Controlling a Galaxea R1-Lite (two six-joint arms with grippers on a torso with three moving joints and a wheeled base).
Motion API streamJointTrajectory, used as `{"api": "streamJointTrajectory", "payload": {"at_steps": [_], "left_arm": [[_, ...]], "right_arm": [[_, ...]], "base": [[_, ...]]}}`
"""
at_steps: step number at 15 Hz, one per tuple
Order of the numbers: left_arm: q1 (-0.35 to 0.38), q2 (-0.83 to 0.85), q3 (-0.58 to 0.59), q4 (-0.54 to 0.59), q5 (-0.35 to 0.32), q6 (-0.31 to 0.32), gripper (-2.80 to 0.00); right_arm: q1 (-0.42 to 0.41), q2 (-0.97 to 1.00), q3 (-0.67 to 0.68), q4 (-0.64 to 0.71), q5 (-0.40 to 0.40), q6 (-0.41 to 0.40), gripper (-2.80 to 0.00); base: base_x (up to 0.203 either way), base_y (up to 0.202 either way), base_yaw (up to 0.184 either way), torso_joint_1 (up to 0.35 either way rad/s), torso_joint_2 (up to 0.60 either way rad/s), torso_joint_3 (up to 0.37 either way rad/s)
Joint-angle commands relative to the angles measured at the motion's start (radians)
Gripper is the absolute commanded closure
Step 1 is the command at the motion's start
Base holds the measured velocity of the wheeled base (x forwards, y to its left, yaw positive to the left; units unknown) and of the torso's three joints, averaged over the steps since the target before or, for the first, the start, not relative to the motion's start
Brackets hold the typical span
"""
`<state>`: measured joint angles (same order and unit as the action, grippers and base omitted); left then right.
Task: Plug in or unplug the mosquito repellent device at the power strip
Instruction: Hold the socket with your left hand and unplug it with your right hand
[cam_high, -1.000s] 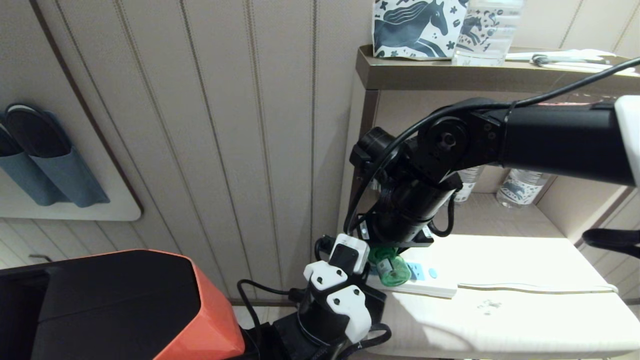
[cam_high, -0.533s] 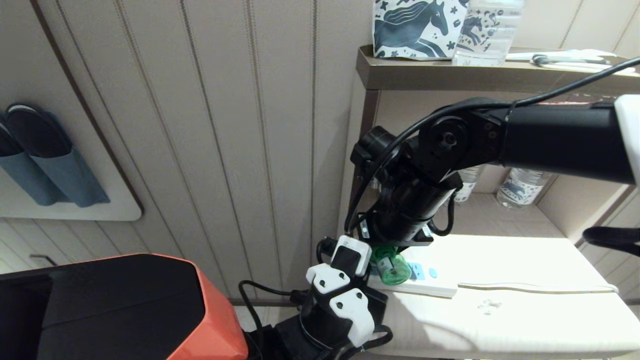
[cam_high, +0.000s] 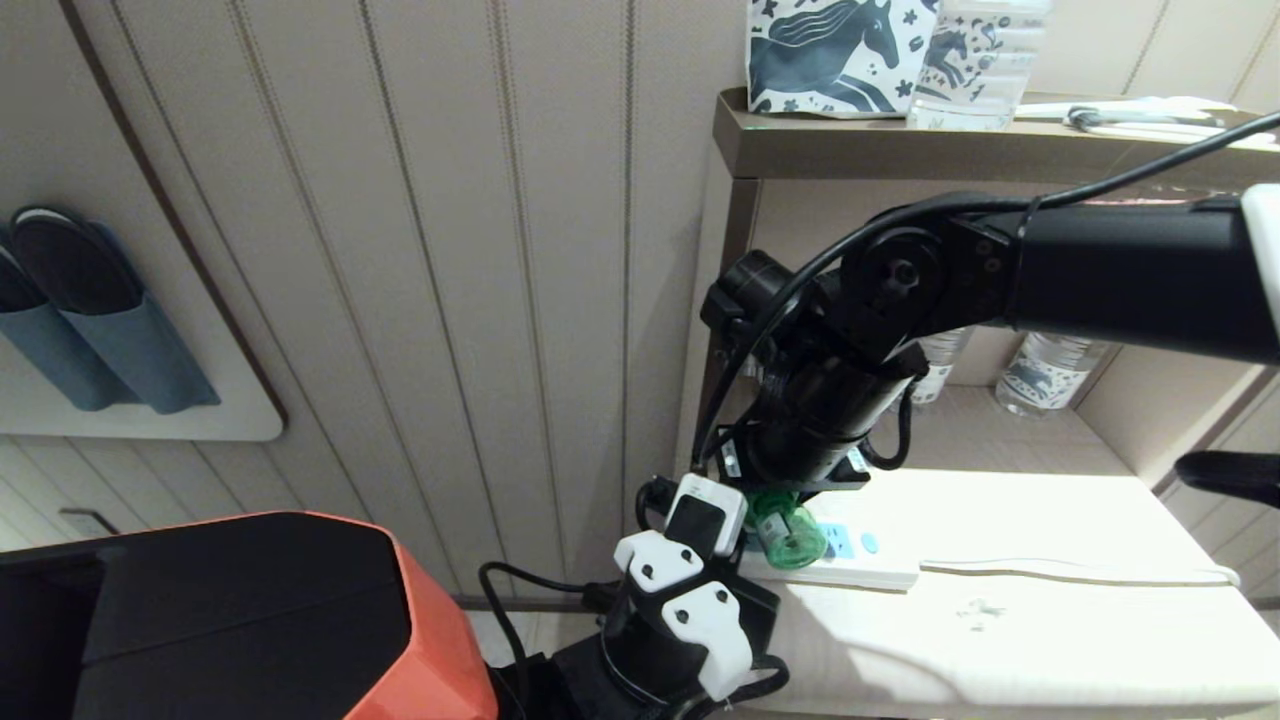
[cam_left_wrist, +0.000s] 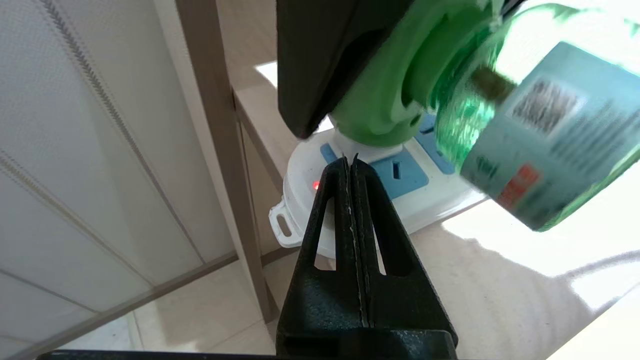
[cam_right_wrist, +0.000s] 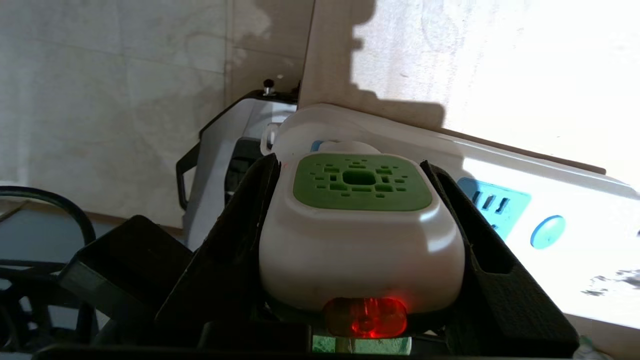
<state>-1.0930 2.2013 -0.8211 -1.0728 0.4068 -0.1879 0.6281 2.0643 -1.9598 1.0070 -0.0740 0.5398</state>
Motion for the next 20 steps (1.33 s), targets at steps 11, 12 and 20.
{"api": "streamJointTrajectory", "payload": {"at_steps": [11, 12, 20], "left_arm": [[-0.002, 0.006, -0.003, -0.004, 0.004, 0.001, 0.0], [-0.002, -0.005, -0.003, 0.0, 0.004, 0.002, 0.0], [-0.001, -0.103, -0.011, 0.046, 0.006, 0.007, 0.0]], "right_arm": [[0.019, -0.05, 0.001, 0.013, -0.082, -0.024, 0.0], [0.019, -0.057, 0.001, 0.013, -0.082, -0.024, 0.0], [0.015, -0.069, 0.002, 0.03, -0.084, -0.023, 0.0]], "base": [[0.0, 0.0, 0.0, 0.0, 0.0, 0.0], [0.0, 0.0, 0.0, 0.0, 0.0, 0.0], [0.0, 0.0, 0.0, 0.0, 0.0, 0.0]]}}
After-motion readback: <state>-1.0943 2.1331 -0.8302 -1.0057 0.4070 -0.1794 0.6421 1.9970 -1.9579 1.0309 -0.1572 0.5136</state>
